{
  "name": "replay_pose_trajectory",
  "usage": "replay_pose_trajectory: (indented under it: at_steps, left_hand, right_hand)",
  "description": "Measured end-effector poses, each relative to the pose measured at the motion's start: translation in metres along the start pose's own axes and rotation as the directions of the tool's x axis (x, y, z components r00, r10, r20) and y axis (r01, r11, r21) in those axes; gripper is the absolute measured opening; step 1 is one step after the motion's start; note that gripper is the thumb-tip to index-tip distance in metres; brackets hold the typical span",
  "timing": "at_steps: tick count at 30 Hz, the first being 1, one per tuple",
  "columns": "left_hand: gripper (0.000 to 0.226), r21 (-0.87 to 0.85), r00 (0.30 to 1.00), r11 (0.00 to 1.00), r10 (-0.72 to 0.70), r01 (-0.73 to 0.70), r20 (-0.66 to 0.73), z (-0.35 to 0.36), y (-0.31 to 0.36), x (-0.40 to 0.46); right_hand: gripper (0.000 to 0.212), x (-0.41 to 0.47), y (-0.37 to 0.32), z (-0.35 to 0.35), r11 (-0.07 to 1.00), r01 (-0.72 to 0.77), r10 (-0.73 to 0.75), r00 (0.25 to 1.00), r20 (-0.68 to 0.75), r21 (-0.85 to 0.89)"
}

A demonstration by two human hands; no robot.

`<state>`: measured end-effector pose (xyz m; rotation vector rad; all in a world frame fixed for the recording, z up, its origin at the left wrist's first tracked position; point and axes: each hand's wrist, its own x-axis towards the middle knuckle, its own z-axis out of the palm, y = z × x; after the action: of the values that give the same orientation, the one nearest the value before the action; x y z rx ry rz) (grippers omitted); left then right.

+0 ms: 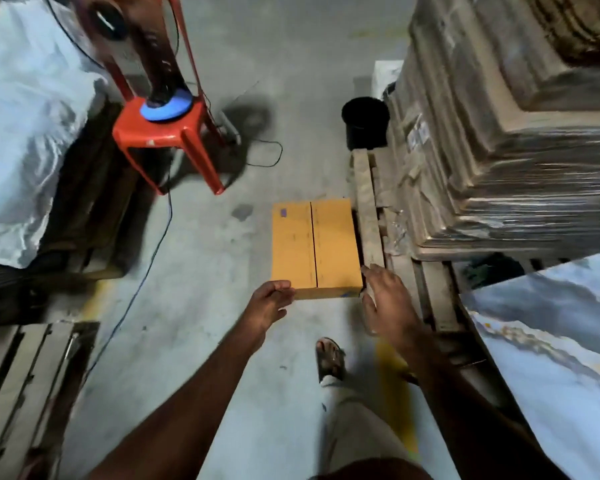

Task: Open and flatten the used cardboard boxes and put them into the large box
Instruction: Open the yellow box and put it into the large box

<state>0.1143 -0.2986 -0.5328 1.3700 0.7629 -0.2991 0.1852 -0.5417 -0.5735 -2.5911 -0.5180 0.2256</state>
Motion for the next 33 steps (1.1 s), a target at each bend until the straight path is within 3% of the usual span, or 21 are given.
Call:
replay_pose_trajectory:
  at_steps: [6, 11, 16, 21, 23, 25, 28, 31, 33]
  left_hand:
    - [0.016, 0.094, 0.975, 0.972, -0.206, 0.214, -0.082, 0.019, -0.018, 0.148]
    - [0.019, 0.216, 0.954, 0.932, -0.264, 0.29, -0.14, 0.028, -0.079, 0.274]
    - [0.051, 0.428, 0.911, 0.806, -0.331, 0.409, -0.248, 0.011, -0.171, 0.401]
    - [0.06, 0.538, 0.851, 0.672, -0.297, 0.509, -0.434, -0.014, -0.235, 0.466]
    - [0.057, 0.519, 0.84, 0.681, -0.287, 0.516, -0.46, -0.026, -0.253, 0.482]
    - [0.037, 0.453, 0.85, 0.75, -0.276, 0.482, -0.449, -0.037, -0.265, 0.496]
    - [0.025, 0.305, 0.872, 0.856, -0.282, 0.417, -0.399, -0.045, -0.272, 0.517]
    - [0.042, 0.223, 0.858, 0.865, -0.347, 0.449, -0.379, -0.056, -0.283, 0.535]
    - [0.058, 0.214, 0.846, 0.851, -0.383, 0.479, -0.371, -0.081, -0.318, 0.553]
  right_hand:
    - [0.068, 0.11, 0.074, 0.1, 0.984, -0.171, 0.157, 0.966, 0.206, 0.055]
    - [0.064, 0.175, 0.13, 0.195, 0.916, -0.384, 0.337, 0.892, 0.3, 0.113]
    - [0.069, 0.206, 0.201, 0.312, 0.864, -0.493, 0.429, 0.826, 0.366, 0.099]
    - [0.087, 0.215, 0.247, 0.383, 0.845, -0.531, 0.466, 0.788, 0.404, 0.061]
    - [0.09, 0.22, 0.263, 0.401, 0.791, -0.609, 0.54, 0.743, 0.394, 0.063]
    - [0.094, 0.225, 0.275, 0.413, 0.738, -0.669, 0.598, 0.71, 0.373, 0.091]
    - [0.084, 0.233, 0.284, 0.422, 0.721, -0.684, 0.621, 0.709, 0.333, 0.112]
    - [0.087, 0.244, 0.289, 0.425, 0.654, -0.732, 0.67, 0.678, 0.302, 0.193]
    - [0.099, 0.252, 0.295, 0.426, 0.541, -0.799, 0.731, 0.602, 0.322, 0.265]
